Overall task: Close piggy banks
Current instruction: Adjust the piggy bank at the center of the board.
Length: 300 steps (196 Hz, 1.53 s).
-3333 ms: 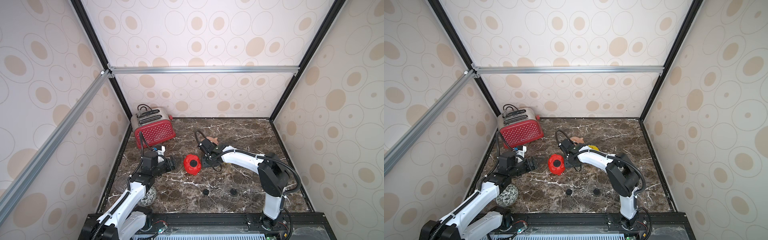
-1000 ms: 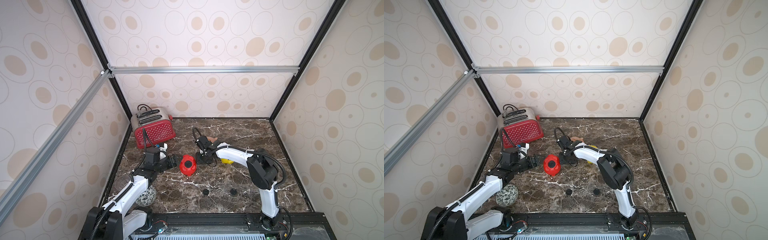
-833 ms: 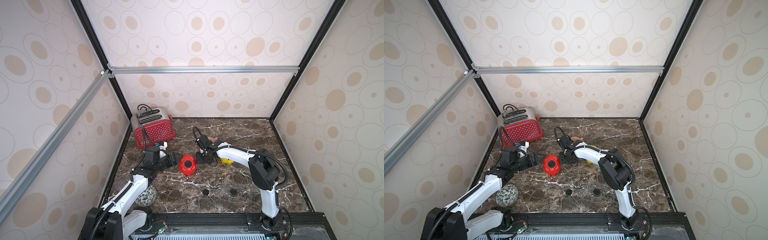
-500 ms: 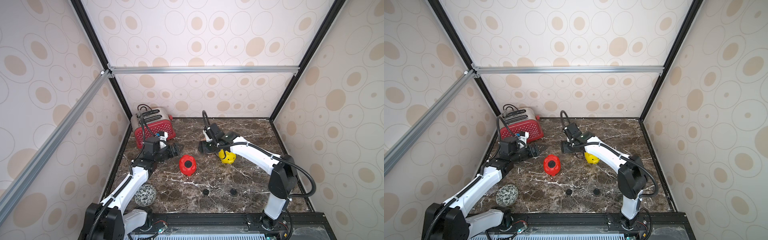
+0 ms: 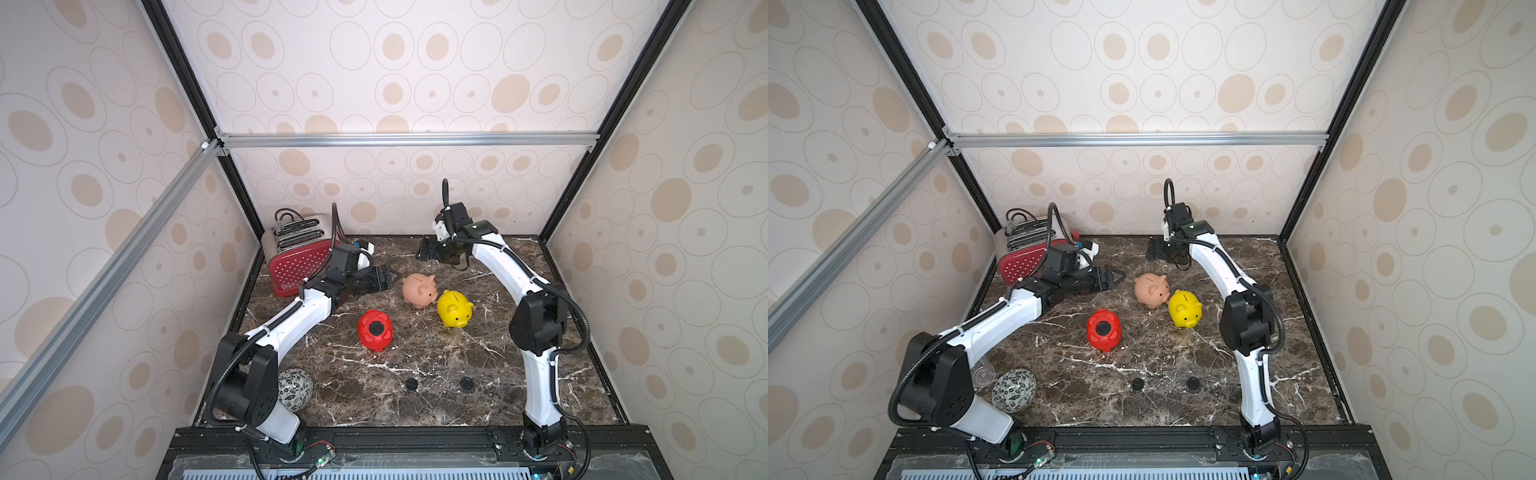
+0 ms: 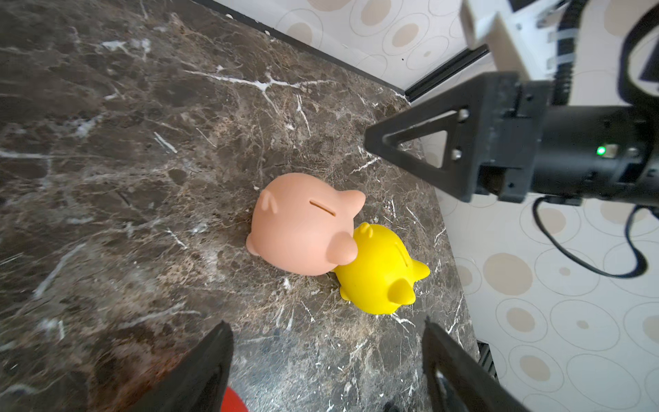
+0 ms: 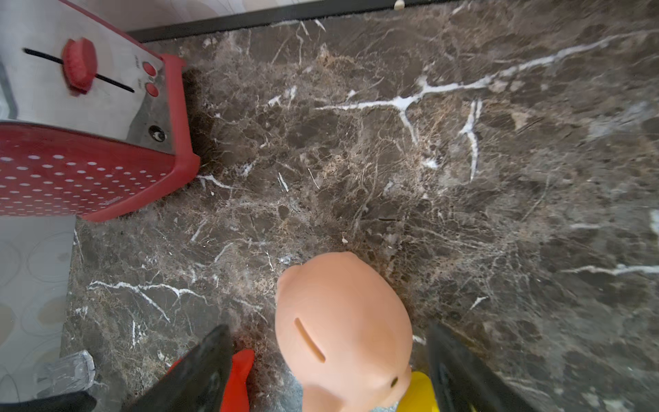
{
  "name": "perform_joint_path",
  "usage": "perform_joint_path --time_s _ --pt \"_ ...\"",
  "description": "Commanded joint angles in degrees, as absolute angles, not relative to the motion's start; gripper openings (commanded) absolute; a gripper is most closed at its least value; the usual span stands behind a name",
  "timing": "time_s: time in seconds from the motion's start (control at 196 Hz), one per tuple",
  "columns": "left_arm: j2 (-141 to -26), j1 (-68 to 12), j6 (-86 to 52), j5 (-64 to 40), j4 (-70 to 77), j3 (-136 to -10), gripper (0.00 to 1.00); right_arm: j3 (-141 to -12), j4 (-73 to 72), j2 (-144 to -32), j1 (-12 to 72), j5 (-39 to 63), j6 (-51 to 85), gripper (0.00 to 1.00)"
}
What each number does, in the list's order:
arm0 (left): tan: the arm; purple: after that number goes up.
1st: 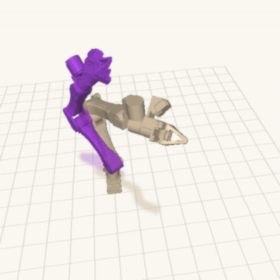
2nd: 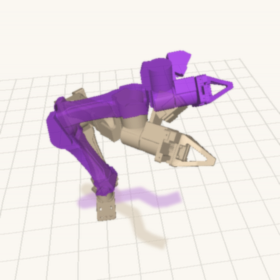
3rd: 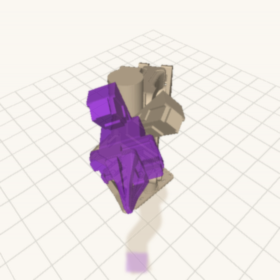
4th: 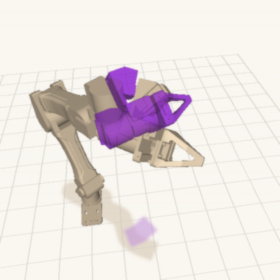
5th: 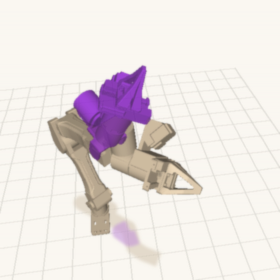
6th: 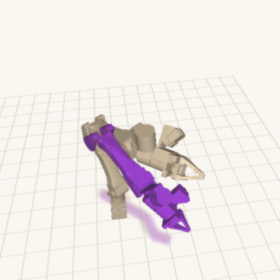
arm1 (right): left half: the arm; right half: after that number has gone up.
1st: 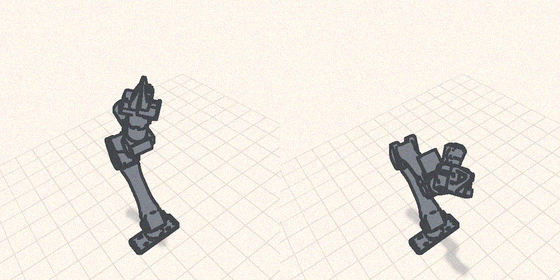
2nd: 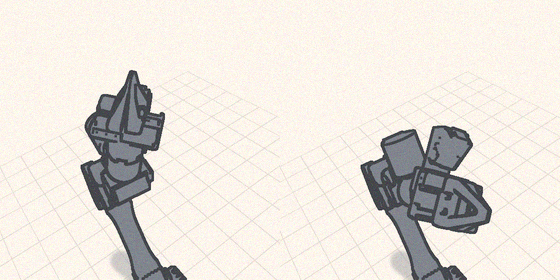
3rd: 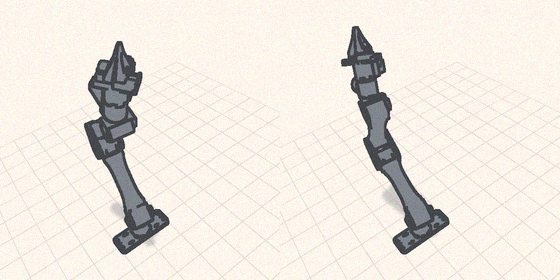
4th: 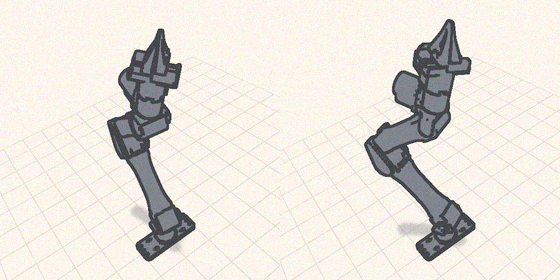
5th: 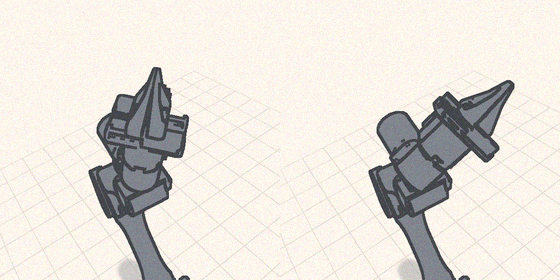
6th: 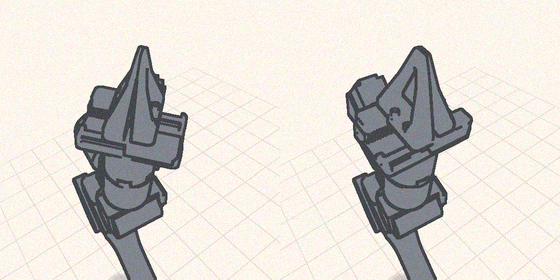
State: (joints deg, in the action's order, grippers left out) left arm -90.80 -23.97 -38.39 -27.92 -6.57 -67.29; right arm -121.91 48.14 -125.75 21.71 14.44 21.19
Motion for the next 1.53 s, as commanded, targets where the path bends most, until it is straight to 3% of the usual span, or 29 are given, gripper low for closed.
perform_joint_path --time_s 0.0,0.25,0.678,0.969,1.147,1.524 --pt "-93.9 -24.8 -39.7 -27.4 -8.1 -71.4 0.83 -124.4 52.4 -128.1 21.2 20.2 21.4 0.87" --pt "-100.2 -25.6 -42.4 -26.5 -7.2 -74.8 0.81 -123.7 52.6 -130.4 21.2 22.0 23.3 0.85" --pt "-105.3 -26.6 -44.2 -28.2 -4.1 -75.1 0.81 -100.4 39.4 -116.8 21.3 28.8 31.1 0.82" --pt "-107.4 -26.6 -43.3 -28.5 -5.4 -76.9 0.81 -89.6 26.9 -111.5 21.4 40.5 43.9 0.83" --pt "-107.8 -26.6 -43.2 -28.6 -5.8 -77.5 0.81 -93.6 35.1 -111.2 21.5 31.8 38.2 0.86" --pt "-105.2 -26.6 -41.7 -26.3 -8.3 -75.6 0.81 -94.3 34.4 -111.6 22.2 27.1 37.3 0.87"
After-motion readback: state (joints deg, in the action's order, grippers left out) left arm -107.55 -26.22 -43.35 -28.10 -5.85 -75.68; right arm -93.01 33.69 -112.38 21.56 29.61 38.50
